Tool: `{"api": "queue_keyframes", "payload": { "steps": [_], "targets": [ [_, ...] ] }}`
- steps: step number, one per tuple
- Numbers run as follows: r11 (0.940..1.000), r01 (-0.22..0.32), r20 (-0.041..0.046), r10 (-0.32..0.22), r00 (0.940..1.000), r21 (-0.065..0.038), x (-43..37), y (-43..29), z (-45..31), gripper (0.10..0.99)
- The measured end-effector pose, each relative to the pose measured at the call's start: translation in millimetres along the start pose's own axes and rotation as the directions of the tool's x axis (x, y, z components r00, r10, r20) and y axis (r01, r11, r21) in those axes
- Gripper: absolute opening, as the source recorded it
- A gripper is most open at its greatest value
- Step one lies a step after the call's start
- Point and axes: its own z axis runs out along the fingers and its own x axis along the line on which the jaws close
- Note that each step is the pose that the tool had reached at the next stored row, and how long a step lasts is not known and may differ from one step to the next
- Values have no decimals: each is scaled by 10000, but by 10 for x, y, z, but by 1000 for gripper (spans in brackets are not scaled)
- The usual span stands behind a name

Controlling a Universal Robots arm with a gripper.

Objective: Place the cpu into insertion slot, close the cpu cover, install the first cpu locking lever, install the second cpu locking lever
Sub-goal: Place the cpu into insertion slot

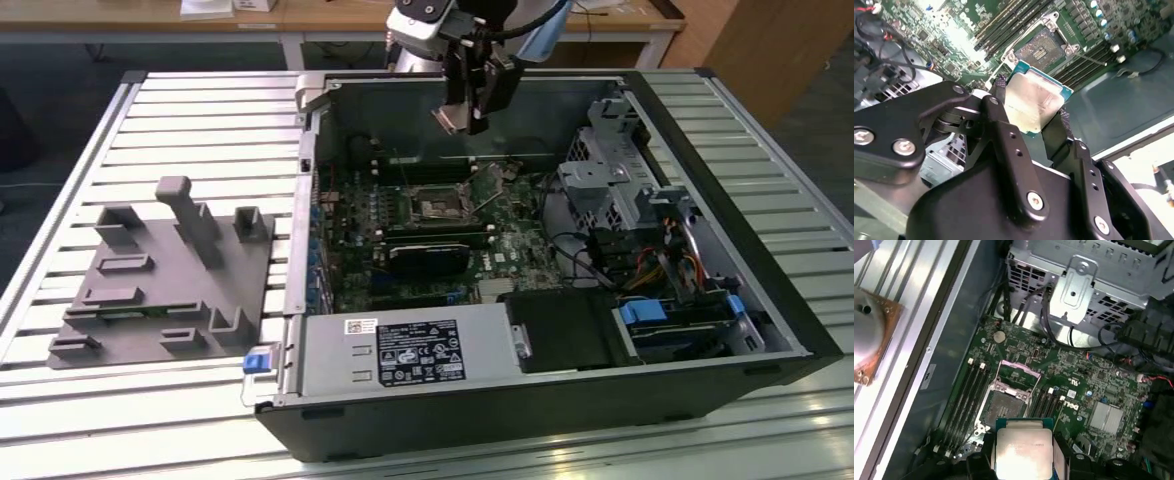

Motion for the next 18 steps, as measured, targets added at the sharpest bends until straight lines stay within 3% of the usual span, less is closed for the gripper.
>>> {"api": "queue_keyframes", "payload": {
  "steps": [7,16,18],
  "targets": [
    [9928,-1199,87,1199,9927,-16,0,-2,25,541],
    [9661,-2581,184,2581,9659,-46,0,-7,79,541],
    [9630,-2694,192,2694,9628,-50,3,-19,102,541]
  ]
}}
